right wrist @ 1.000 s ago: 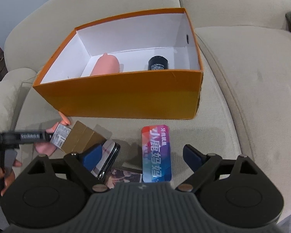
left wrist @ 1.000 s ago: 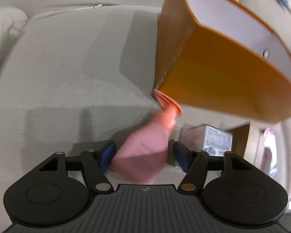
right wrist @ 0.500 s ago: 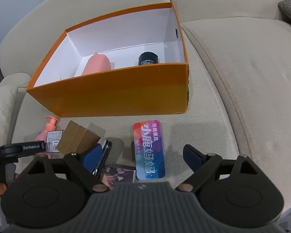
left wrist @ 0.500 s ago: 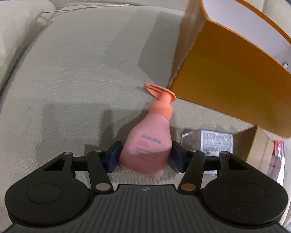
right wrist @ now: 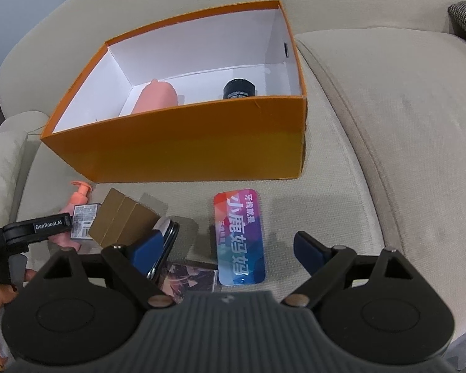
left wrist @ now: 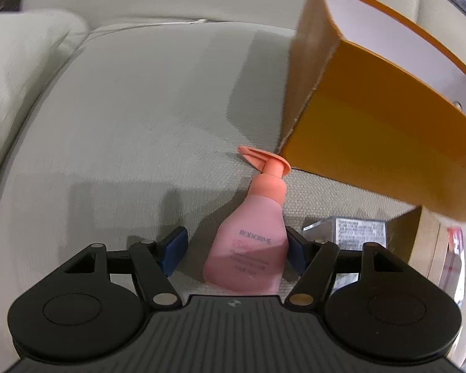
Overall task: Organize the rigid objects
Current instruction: 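Lift the pump bottle with the left tool while the right tool grasps the toothpaste tin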
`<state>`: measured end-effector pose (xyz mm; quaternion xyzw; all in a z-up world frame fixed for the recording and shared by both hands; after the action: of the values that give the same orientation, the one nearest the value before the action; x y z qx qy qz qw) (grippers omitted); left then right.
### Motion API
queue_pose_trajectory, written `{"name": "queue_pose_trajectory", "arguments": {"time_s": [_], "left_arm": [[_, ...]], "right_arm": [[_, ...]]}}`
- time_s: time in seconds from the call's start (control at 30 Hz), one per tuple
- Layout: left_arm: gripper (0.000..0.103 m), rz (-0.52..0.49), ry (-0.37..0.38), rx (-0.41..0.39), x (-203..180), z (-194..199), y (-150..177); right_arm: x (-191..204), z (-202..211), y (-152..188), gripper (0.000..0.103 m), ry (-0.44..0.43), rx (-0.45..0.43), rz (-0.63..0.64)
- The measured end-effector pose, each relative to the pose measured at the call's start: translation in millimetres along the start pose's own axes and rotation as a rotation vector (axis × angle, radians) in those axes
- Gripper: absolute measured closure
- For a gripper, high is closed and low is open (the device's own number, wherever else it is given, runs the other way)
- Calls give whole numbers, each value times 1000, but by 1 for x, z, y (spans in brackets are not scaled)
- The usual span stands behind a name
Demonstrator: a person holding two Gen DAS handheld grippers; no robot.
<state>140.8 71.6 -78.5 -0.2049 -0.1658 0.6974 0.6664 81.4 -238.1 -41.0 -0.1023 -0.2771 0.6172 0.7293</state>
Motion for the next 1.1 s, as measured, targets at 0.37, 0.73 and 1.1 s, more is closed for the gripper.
{"name": "queue_pose_trajectory", "arguments": {"time_s": [0.37,0.73,1.1], "left_arm": [[20,-108,30,5,1,-7,-5],[48,-47,62,10,0,0,-1],[52,-16,43,6,5,21,-3]], "right_arm": [[-4,2,0,11,-11,-2,-5],[-2,-2,0,11,-13,7,1],[-15,-16,10,23,65,43,35]]}}
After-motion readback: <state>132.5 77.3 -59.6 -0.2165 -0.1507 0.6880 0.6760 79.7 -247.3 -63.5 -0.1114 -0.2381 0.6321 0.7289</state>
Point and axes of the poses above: each gripper's, at about its wrist camera, not at the fingertips, and z roughly against the way its jaws point, x to its left, y to its underside, the point moved 3 cm from there along -z, roughly the way its jaws point, and after that the axes turned 4 degrees about -x, right-handed, at the moved point
